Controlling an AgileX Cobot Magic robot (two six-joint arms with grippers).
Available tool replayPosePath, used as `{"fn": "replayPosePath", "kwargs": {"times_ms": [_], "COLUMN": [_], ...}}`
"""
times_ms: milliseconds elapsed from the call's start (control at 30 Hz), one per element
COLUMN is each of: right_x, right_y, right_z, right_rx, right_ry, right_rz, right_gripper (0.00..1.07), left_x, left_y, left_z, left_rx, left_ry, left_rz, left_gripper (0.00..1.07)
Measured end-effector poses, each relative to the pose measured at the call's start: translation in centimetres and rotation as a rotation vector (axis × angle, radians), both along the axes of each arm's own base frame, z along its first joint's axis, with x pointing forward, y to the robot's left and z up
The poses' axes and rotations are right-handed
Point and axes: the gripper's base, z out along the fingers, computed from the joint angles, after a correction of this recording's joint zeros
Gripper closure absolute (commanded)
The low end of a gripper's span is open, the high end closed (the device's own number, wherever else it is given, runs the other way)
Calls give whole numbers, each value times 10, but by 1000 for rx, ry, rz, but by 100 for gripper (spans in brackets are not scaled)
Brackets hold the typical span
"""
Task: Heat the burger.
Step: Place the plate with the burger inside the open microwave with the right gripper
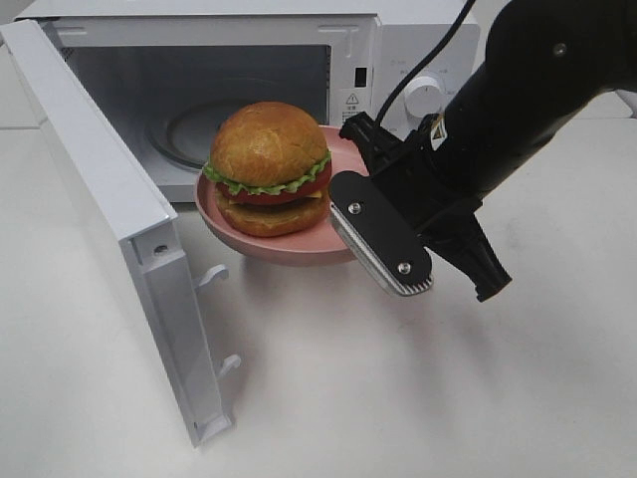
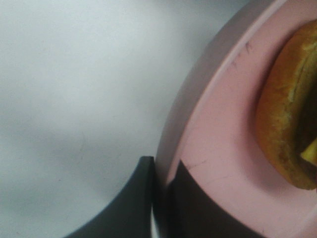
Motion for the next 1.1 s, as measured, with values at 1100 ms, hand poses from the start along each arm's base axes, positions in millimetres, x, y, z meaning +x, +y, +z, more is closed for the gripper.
{"fn": "replayPosePath", "kwargs": {"times_ms": [1100], "right_x": [66], "right_y": [54], "right_z": [-15], "right_rx": [49], "right_ry": [11], "right_rz": [-93], "right_gripper": [107], "left_x": [0], "left_y": [0], "left_z": [0], "left_rx": [0], "left_ry": [0], "left_rz": [0], "left_gripper": [9]}}
